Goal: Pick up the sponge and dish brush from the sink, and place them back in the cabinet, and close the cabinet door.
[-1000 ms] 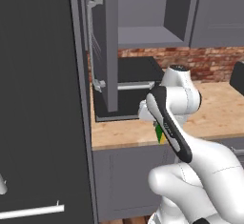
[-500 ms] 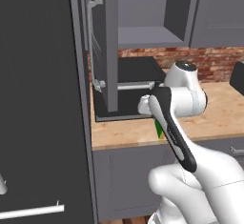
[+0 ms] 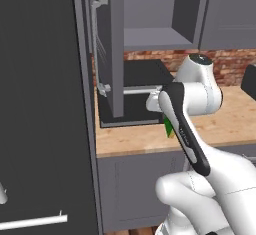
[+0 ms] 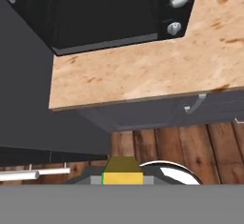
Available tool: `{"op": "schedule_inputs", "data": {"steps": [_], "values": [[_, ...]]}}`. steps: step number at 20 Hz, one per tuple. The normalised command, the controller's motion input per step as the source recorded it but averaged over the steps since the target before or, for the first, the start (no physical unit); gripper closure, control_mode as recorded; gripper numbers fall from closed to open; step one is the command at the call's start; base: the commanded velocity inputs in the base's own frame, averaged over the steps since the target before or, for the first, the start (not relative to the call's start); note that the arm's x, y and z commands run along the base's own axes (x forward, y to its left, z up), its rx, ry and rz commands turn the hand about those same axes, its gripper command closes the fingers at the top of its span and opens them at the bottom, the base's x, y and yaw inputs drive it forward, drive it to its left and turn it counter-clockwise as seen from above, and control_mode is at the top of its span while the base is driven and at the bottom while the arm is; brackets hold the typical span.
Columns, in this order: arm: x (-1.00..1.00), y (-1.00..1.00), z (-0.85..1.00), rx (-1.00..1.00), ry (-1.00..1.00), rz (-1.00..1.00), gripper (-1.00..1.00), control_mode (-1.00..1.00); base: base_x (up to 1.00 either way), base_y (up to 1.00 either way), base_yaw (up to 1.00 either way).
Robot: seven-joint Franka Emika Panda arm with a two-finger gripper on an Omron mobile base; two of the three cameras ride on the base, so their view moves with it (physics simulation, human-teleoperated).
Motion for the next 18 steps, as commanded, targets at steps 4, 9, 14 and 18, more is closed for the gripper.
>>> {"op": "schedule_inputs", "data": {"steps": [4, 9, 14, 18], "values": [[0.00, -0.07, 0.31, 0.00, -0.10, 0.10, 1.00, -1.00, 0.00, 0.00, 0.00], [0.01, -0.16, 0.23, 0.00, -0.23, 0.17, 1.00, -1.00, 0.00, 0.00, 0.00], [0.05, -0.13, 0.17, 0.00, -0.36, 0.21, 1.00, -1.00, 0.00, 0.00, 0.00], [0.09, -0.07, 0.23, 0.00, -0.41, 0.16, 1.00, -1.00, 0.00, 0.00, 0.00]]}}
